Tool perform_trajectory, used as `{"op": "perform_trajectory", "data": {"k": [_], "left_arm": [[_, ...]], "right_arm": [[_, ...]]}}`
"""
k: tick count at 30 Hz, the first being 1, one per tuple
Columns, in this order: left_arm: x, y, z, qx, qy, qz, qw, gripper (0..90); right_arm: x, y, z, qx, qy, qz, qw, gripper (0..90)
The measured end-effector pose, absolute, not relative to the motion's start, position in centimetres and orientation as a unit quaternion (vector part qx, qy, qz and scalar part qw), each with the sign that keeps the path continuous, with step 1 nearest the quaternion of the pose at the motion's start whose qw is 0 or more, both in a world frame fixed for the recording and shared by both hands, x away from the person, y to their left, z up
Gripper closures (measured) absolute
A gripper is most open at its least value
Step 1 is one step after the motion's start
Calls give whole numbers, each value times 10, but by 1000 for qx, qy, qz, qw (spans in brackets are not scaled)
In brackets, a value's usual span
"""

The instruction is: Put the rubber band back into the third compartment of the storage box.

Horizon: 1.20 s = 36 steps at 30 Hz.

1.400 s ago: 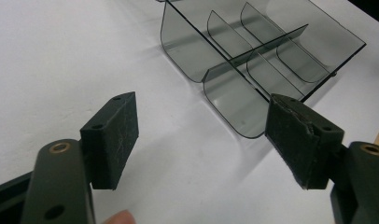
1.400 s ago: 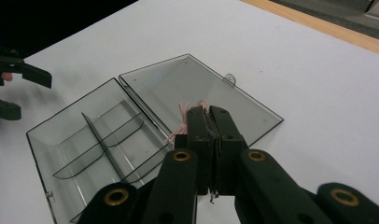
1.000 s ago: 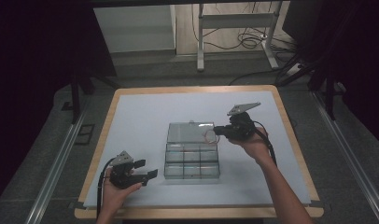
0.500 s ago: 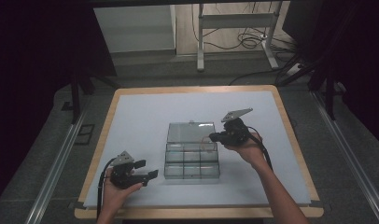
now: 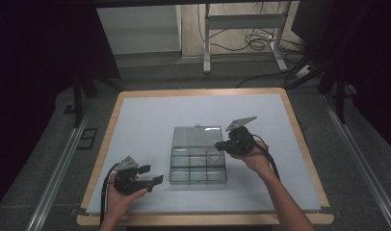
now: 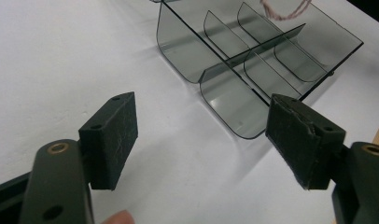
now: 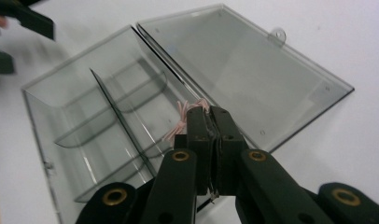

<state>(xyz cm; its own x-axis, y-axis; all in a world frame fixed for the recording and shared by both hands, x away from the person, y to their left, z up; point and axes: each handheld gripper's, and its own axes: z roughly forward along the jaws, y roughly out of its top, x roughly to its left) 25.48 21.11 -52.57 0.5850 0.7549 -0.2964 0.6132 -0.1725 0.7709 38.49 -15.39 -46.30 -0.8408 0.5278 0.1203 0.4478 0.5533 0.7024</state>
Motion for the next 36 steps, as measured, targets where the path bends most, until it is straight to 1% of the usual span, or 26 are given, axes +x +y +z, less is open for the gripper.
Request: {"op": "perform_trajectory", "data": {"k": [2,4,8,13,22,25,28,30,36], "left_arm": [[255,211,-526,762,449,77,460,256],[255,211,-526,762,449,77,460,256],[255,211,-527,762,450,75,459,254],[255,210,-526,764,447,77,460,254],[254,210,-526,764,447,77,459,253],[254,211,-525,763,447,78,460,253],[254,211,-525,763,447,79,460,253],[253,211,-524,765,447,84,456,253],[252,208,-522,768,442,88,455,251]], "right_arm": [[385,-153,-468,279,882,376,57,835],[386,-153,-471,282,883,370,60,727],[384,-154,-467,279,882,372,76,643],[384,-160,-460,288,873,383,91,579],[390,-167,-460,318,859,389,96,434],[393,-168,-461,325,857,390,92,411],[394,-168,-462,331,852,391,106,382],[395,-168,-463,337,851,389,104,361],[397,-168,-463,344,849,389,96,348]]}}
